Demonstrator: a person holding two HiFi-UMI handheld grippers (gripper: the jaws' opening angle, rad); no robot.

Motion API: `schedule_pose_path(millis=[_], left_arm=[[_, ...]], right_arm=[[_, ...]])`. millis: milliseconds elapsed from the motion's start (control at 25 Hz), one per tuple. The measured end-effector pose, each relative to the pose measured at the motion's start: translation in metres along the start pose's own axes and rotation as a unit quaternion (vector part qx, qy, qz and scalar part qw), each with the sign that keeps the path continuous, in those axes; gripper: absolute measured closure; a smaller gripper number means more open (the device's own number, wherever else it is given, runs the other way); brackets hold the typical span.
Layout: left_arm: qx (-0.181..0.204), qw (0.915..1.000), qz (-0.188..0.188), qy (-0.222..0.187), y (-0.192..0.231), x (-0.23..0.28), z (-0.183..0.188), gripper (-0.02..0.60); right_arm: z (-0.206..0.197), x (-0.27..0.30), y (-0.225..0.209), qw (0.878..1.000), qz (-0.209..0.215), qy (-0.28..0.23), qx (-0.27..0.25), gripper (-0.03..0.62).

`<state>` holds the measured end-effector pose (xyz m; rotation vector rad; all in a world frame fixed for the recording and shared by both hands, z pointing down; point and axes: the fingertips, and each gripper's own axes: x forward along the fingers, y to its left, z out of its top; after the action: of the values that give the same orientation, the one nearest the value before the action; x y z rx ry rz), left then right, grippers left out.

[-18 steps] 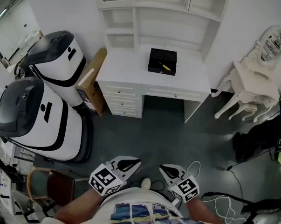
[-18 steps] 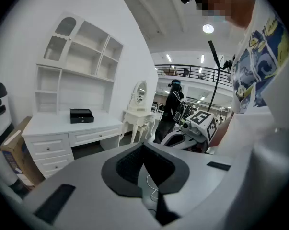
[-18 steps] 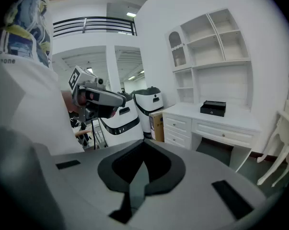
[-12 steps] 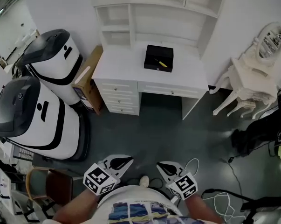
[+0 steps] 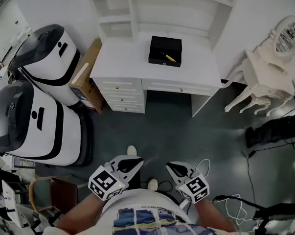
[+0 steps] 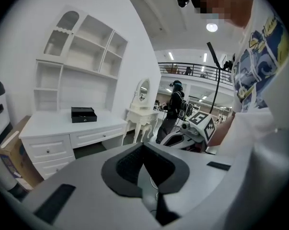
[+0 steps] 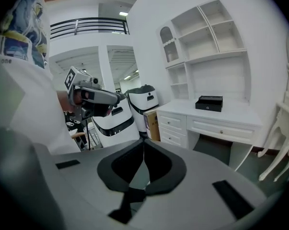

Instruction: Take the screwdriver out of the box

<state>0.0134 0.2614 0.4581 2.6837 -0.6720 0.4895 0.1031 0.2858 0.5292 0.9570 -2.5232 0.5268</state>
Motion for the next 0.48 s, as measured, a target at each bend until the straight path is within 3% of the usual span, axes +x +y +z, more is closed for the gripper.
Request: schedule_pose_path(millis=[120, 240, 360, 480], left_arm=[[0.018, 0.9996, -0.017, -0.014, 0.033, 0.012, 0.008, 0.568], [0.016, 0.9986, -0.042, -0.028, 0.078, 0.021, 0.024, 0.568], [0.009, 0.9964, -0.068, -0.051, 0.121, 0.031, 0.059, 0.568], [0.030, 0.9943, -0.080, -0.064, 0.159, 0.035, 0.083, 0.566]], right_arm=[[0.013, 0.024, -0.023, 1.000, -0.021, 0.003, 0.002, 0.559], [0.041, 0.054, -0.048, 0.999, -0.048, -0.001, 0.019, 0.484], [0.078, 0.080, -0.079, 0.997, -0.071, 0.010, 0.011, 0.481], [0.106, 0.105, -0.113, 0.995, -0.091, 0.026, -0.005, 0.482]])
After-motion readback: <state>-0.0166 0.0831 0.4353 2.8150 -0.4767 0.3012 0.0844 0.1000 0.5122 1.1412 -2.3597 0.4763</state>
